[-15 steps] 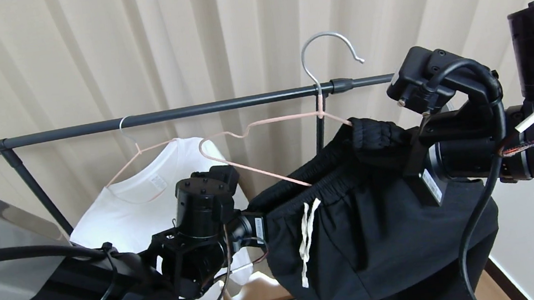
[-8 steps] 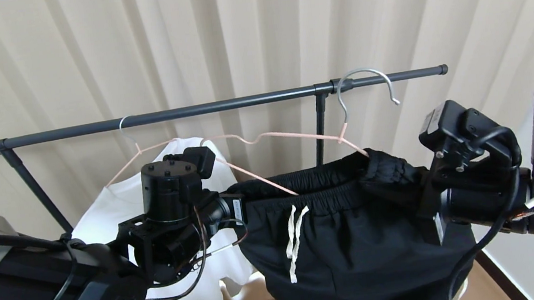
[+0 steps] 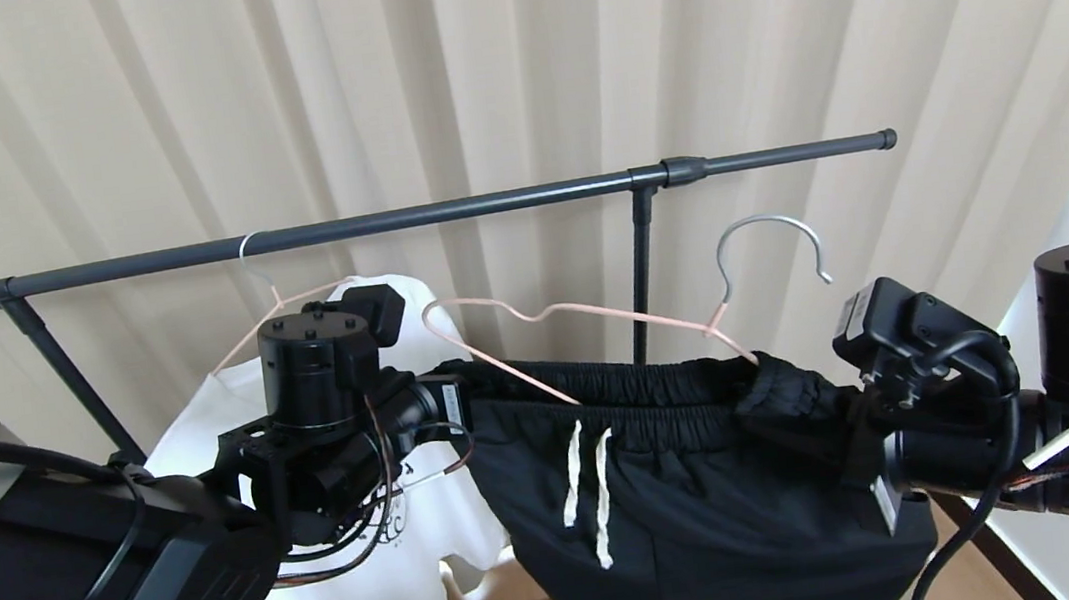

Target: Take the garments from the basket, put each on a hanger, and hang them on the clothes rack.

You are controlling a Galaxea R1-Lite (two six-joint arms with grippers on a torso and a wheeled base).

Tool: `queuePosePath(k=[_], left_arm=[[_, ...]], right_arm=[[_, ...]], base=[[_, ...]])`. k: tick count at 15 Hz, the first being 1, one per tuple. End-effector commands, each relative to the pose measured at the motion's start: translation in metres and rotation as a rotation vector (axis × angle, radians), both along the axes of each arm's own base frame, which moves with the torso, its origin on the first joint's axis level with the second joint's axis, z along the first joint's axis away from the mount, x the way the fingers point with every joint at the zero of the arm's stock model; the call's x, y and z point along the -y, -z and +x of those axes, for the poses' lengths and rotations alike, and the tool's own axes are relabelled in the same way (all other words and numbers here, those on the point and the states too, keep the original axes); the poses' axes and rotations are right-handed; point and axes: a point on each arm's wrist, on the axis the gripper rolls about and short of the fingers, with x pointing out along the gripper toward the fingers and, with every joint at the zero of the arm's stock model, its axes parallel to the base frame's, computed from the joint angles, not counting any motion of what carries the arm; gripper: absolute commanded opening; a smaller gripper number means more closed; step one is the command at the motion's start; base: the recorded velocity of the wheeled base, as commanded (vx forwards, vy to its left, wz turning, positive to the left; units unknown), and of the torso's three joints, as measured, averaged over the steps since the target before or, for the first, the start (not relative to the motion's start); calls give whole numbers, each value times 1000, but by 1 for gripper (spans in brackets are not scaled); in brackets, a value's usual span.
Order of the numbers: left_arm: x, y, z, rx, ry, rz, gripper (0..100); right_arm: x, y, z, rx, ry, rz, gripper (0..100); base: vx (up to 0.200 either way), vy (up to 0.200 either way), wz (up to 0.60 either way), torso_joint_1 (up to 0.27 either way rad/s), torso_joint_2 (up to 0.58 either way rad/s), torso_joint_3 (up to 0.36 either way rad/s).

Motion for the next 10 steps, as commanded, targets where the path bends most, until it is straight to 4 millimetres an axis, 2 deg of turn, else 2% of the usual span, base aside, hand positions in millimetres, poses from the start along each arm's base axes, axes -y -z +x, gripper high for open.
queuePosePath(k=[1,10], left_arm=[[-4,1,5,-4,-9,-4,0],[-18,0,17,0,-37,-17,0]], right_arm=[[-1,9,1,-22,-7,-30,0],[2,33,-2,-33,-62,-162,0]], base=[[0,0,0,0,0,0],[0,0,0,0,0,0]])
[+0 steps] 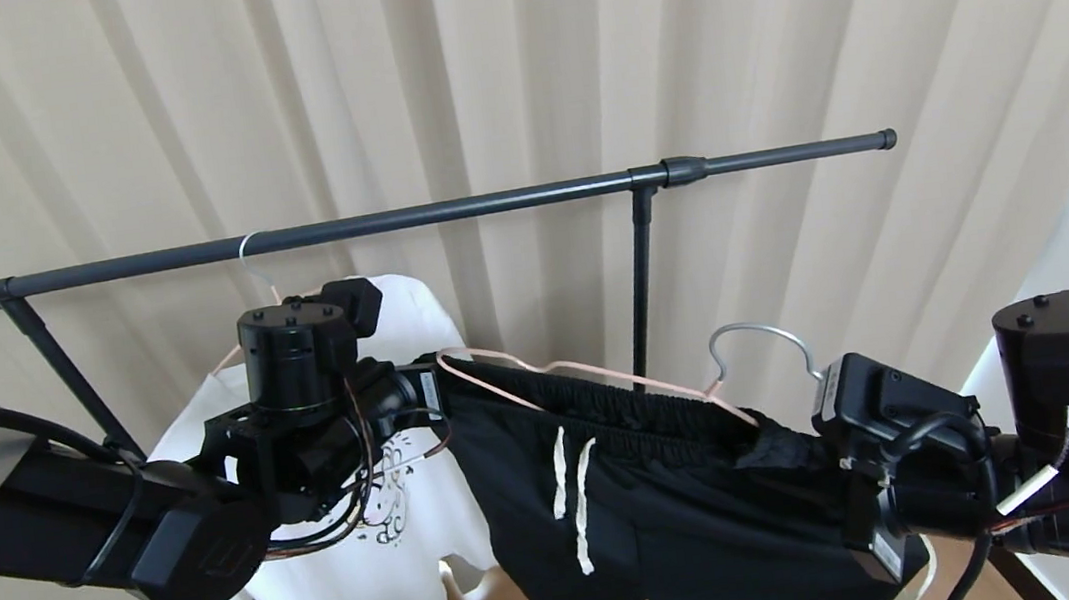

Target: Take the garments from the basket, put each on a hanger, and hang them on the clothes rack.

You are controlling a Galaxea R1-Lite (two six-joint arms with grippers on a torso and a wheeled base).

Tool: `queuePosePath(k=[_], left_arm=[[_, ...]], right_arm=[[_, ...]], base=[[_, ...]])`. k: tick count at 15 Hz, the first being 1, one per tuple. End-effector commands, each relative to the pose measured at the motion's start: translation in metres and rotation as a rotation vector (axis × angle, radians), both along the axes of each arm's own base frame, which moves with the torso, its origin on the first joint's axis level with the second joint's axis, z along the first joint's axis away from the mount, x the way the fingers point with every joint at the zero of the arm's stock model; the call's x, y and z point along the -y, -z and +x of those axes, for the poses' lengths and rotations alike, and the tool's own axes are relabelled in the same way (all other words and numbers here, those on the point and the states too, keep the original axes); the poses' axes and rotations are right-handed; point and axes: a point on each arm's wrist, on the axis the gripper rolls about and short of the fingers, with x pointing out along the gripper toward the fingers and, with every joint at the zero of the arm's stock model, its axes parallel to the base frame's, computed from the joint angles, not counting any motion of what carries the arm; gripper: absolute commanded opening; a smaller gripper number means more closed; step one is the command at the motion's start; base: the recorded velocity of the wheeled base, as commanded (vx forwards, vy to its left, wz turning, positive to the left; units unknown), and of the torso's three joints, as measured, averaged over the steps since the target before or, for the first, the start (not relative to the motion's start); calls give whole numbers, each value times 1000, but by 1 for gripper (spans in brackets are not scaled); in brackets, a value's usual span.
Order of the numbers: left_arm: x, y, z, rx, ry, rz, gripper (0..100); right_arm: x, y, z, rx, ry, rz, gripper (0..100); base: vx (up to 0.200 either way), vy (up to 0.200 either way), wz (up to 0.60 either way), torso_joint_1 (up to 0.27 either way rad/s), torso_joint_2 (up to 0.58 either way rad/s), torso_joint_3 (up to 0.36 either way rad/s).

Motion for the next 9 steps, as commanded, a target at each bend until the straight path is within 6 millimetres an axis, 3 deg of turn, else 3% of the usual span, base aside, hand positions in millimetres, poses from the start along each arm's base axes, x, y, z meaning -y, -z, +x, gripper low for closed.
queuePosePath(k=[1,9], left_arm=[[-1,0,1,0,-3,-1,0],[-6,-4,3,8,-11,1,0]], right_arm=[[-1,6,1,-21,-4,-19,0],[1,27,17,-76,20,-86,0]], base=[[0,0,0,0,0,0],[0,0,0,0,0,0]])
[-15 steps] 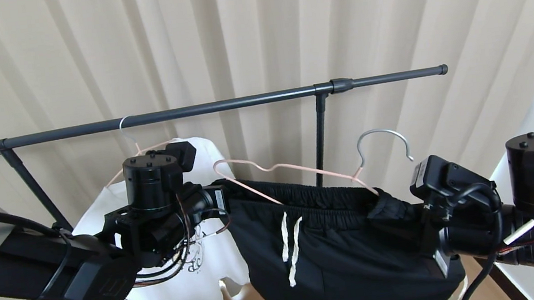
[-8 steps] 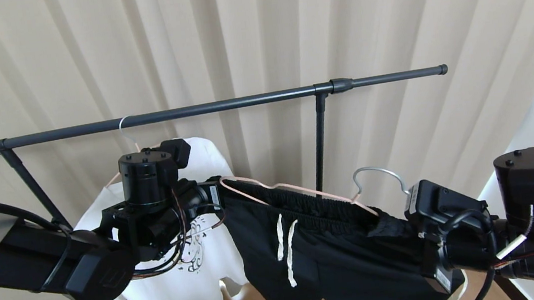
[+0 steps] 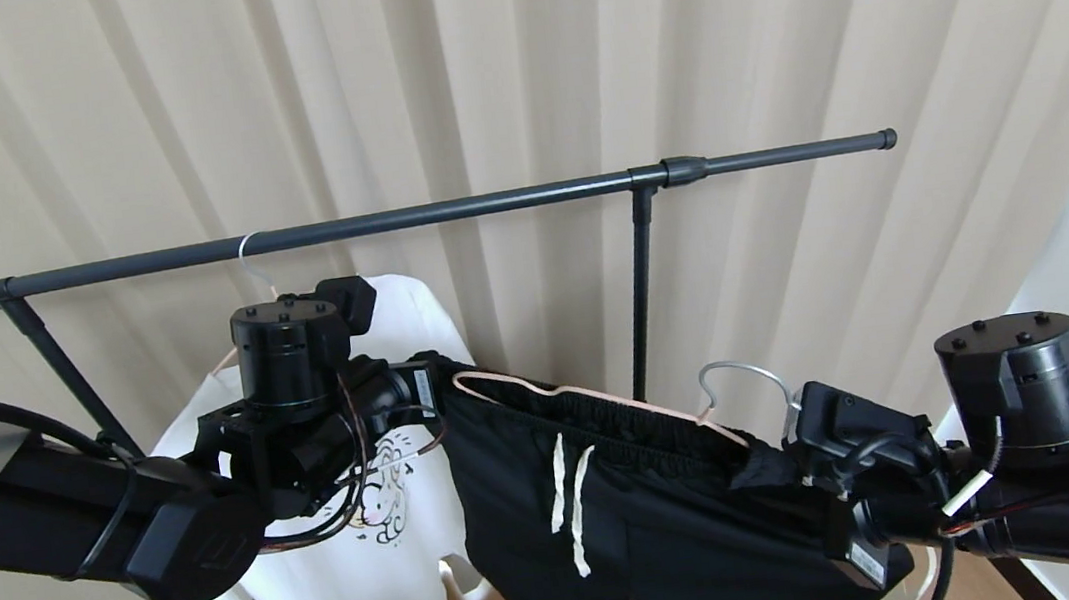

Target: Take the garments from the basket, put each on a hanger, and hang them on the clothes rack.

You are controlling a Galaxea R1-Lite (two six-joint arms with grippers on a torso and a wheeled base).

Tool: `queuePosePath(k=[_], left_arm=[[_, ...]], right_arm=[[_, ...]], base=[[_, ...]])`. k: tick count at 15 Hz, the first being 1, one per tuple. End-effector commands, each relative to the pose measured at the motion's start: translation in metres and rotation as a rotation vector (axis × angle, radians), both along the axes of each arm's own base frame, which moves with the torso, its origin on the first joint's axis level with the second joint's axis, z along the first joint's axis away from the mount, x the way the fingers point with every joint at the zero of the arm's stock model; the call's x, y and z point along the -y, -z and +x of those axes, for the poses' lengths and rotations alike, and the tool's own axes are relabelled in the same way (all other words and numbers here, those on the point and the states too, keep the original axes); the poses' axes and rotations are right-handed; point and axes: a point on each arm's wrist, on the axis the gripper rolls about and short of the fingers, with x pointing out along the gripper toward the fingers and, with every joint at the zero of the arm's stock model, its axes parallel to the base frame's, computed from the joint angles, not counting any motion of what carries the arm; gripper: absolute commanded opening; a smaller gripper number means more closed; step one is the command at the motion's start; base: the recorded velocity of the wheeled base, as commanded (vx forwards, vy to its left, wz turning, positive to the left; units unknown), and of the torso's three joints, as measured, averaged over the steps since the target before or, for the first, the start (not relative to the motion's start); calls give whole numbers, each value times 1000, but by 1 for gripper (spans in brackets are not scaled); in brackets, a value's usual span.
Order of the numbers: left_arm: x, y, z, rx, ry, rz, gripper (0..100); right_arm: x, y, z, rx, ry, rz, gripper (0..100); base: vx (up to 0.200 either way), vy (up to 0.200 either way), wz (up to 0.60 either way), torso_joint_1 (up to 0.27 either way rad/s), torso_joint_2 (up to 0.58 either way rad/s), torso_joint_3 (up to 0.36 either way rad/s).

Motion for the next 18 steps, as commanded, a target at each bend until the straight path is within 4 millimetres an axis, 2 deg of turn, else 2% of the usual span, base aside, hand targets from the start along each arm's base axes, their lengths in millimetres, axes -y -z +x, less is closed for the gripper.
queuePosePath(k=[1,5,13,18], left_arm=[[-1,-4,-1,10,-3,-5,0],[-1,-17,-11,-36,26,-2,0],[19,-38,-32,-208,96,-106,0],[22,-52,-42,-229,127,-157,0]], right_arm=[[-1,6,4,-22,5,-14,0],[-4,7,13,-12,46,-33,0],[-14,6,27,-22,161,6,0],[-18,10,28,-36,171,-5,0]], base=[[0,0,0,0,0,0],[0,0,0,0,0,0],[0,0,0,0,0,0],[0,0,0,0,0,0]])
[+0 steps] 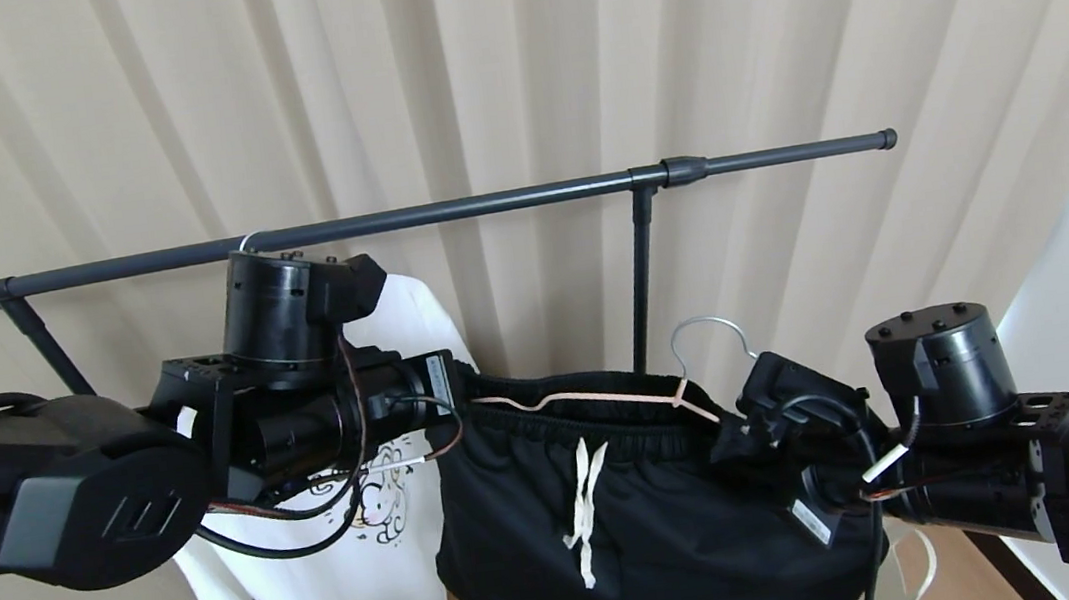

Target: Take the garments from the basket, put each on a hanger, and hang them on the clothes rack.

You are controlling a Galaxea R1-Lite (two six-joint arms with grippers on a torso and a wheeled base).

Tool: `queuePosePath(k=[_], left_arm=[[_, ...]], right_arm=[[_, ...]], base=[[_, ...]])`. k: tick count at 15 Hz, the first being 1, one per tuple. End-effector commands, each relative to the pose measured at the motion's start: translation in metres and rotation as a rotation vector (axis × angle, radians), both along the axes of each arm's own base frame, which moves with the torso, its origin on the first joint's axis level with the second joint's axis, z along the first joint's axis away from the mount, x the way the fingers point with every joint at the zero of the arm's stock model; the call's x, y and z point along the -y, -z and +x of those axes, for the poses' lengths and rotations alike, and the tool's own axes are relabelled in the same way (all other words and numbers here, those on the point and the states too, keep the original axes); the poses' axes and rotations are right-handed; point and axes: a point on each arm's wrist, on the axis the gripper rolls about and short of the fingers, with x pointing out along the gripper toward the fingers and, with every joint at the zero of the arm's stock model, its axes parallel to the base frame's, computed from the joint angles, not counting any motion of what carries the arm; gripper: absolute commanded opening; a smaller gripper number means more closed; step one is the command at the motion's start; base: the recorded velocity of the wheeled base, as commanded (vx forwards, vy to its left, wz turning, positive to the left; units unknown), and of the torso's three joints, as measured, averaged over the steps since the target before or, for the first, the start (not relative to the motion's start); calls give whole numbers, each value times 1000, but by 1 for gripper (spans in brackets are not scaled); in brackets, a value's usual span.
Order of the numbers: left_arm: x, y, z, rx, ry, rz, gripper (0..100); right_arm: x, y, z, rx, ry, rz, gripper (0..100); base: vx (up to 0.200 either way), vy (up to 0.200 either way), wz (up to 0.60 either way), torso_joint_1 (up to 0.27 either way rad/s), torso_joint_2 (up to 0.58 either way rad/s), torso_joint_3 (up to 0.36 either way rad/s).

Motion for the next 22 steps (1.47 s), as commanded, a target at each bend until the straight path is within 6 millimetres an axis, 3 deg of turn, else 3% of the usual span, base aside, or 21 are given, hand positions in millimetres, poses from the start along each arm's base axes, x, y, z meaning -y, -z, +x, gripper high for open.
queuePosePath(k=[1,8,11,15,19,22], left_arm=[[1,-10,-7,26,16,-17,0],[-2,-33,-30,-45,147,-93,0],[4,-27,-34,-70,190,-89,0],[8,-18,-34,-86,202,-57,0],[9,-14,-36,-78,225,-23,0],[20,-17,-45,-94,261,-61,0]], right_arm=[[-2,5,2,-14,1,-10,0],[-7,5,14,-34,56,42,0],[-9,-4,16,-27,86,110,0],[-15,-25,5,-1,83,192,0],[-15,-32,-1,15,72,202,0],[-20,-26,-3,19,97,168,0]], base=[[0,0,0,0,0,0],[0,0,0,0,0,0],[0,0,0,0,0,0],[0,0,0,0,0,0],[0,0,0,0,0,0],[0,0,0,0,0,0]])
